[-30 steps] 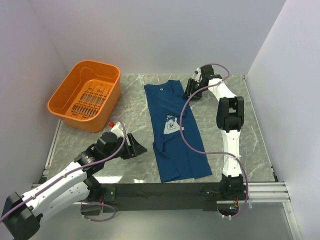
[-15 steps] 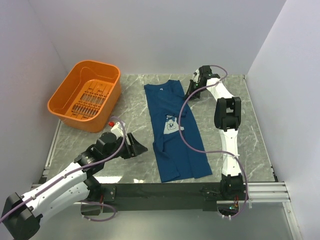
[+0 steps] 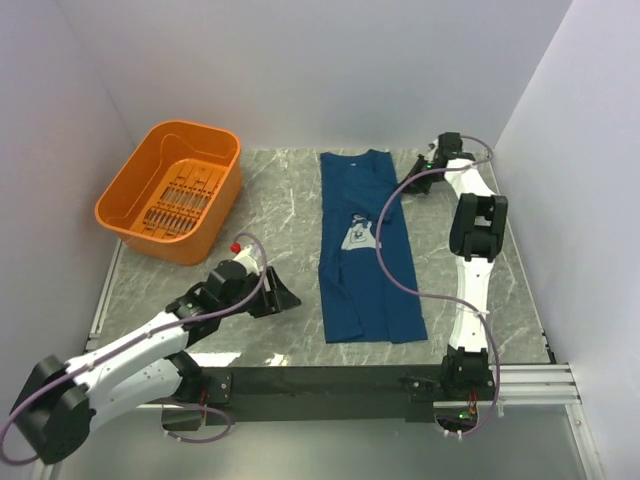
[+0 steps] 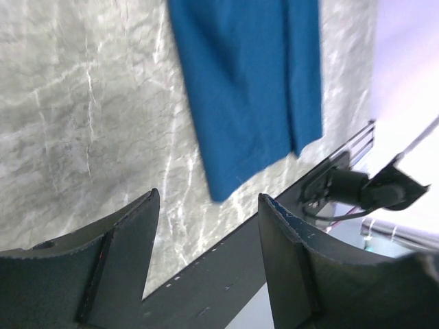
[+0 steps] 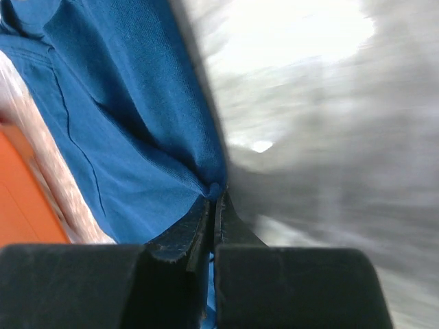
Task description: Fold and stack the t-shirts
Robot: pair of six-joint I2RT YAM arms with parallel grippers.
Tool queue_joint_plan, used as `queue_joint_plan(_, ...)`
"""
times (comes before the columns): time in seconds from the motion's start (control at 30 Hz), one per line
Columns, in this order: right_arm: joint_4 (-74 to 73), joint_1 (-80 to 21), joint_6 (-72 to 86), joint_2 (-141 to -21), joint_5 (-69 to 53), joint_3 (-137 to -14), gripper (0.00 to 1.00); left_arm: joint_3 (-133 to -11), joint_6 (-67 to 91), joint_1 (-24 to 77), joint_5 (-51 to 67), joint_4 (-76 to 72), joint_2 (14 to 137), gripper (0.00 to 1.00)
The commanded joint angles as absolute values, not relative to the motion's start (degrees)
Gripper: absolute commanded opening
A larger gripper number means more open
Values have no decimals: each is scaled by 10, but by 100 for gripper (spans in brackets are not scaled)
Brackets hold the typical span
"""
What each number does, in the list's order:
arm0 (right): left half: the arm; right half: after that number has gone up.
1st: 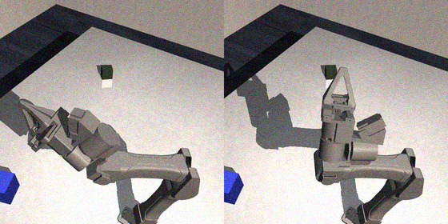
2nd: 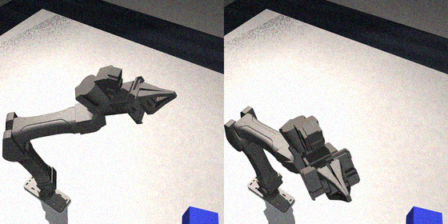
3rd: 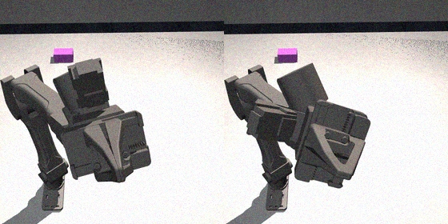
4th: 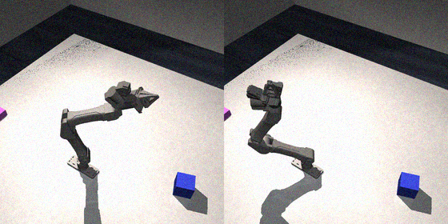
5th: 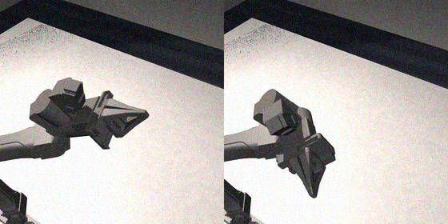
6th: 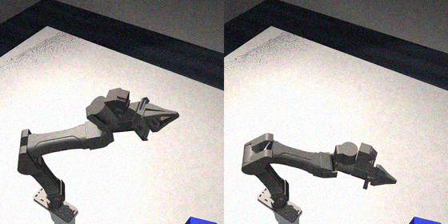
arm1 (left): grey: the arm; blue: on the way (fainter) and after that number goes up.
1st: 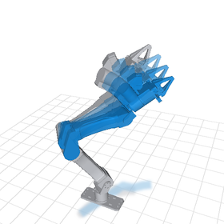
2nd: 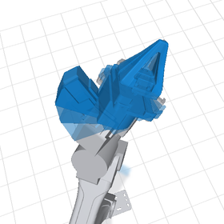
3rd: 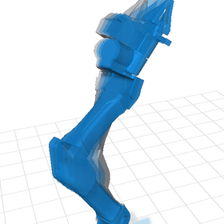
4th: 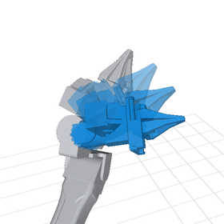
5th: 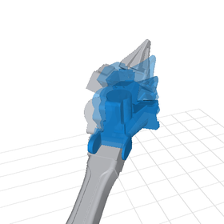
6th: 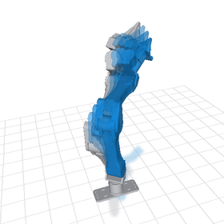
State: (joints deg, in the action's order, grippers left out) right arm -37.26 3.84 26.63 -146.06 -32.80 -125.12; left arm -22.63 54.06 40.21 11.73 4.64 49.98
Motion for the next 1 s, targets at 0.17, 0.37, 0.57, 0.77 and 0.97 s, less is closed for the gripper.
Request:
queue_joint_plan(0.17,-358,66,251,-1416,-340,-1251,23,-307,483,448,178,-28,653,64)
queue_joint_plan(0.37,-381,81,166,-1342,-316,-1193,37,-382,475,540,112,-10,779,63)
queue_joint_plan(0.57,-416,99,-20,-1225,-326,-1047,38,-437,511,594,12,51,885,61)
queue_joint_plan(0.77,-420,101,-150,-1078,-360,-856,43,-489,537,630,-62,134,948,57)
queue_joint_plan(0.97,-418,101,-194,-995,-360,-714,43,-493,543,640,-69,154,964,23)
